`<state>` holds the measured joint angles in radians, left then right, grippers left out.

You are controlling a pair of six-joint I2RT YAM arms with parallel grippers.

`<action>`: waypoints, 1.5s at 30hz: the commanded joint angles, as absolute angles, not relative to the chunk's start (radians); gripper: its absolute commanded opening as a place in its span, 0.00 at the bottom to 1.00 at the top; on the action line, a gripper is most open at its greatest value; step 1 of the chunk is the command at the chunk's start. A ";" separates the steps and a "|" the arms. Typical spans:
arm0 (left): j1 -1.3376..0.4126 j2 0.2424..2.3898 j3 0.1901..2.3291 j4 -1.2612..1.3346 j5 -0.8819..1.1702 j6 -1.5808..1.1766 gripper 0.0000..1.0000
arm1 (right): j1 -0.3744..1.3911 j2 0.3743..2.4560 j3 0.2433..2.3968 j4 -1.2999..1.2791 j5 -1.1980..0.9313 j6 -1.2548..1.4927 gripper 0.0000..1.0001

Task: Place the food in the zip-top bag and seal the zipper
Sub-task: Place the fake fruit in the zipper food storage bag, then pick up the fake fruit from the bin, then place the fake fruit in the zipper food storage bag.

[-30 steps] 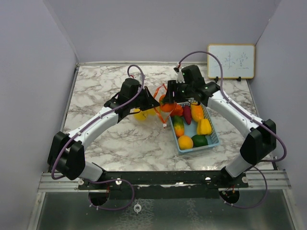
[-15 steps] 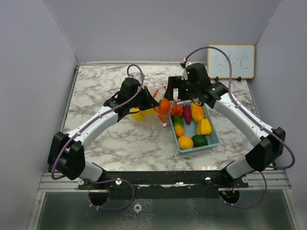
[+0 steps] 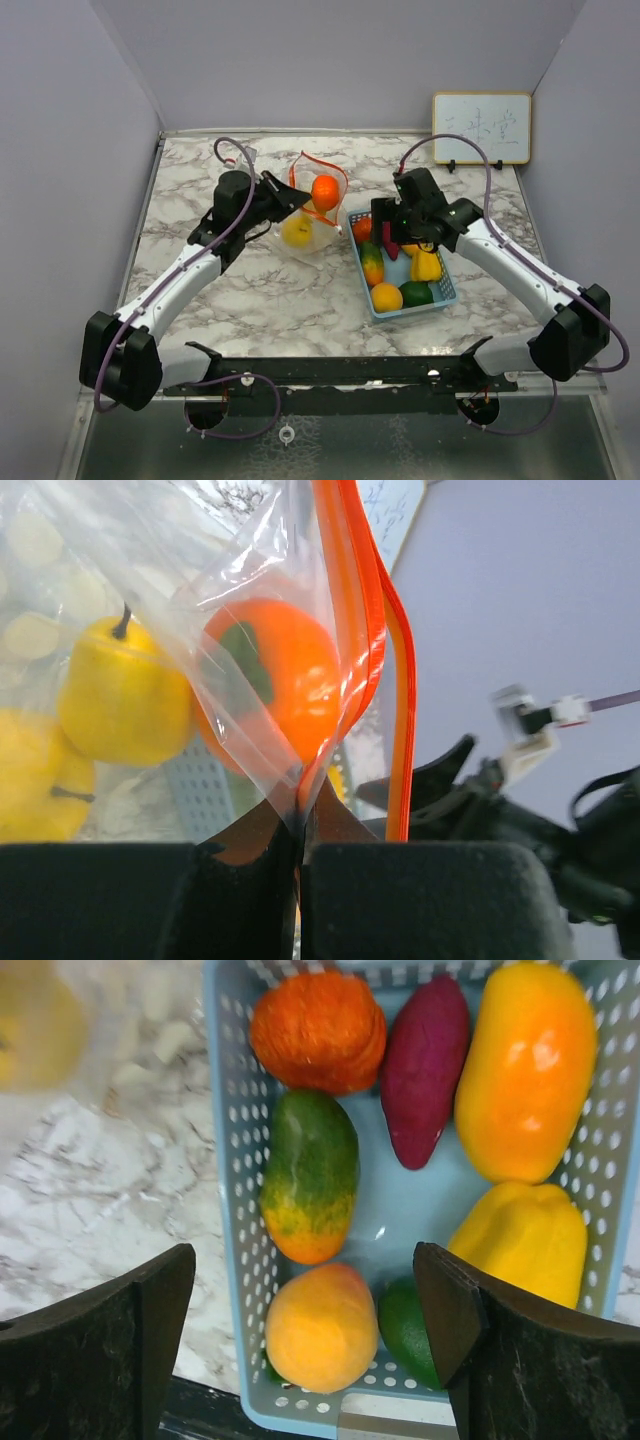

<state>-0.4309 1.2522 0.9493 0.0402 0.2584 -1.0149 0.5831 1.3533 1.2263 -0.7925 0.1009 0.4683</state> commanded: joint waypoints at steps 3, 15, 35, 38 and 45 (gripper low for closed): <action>-0.396 1.281 0.767 0.436 0.385 -1.318 0.00 | 0.584 1.439 1.129 -0.705 0.018 0.480 0.88; -0.396 1.289 0.925 0.266 0.389 -1.189 0.00 | 0.584 1.625 1.073 -0.503 -0.014 0.449 0.75; -0.396 1.334 0.869 0.145 0.440 -1.077 0.00 | 0.584 1.416 1.308 -0.743 0.124 0.335 0.19; -0.397 1.336 0.883 0.100 0.446 -1.045 0.00 | 0.584 1.365 1.363 -0.730 0.097 0.307 0.19; -0.395 1.324 0.898 0.072 0.470 -1.029 0.00 | 0.584 1.366 1.423 -0.469 -0.111 0.296 0.19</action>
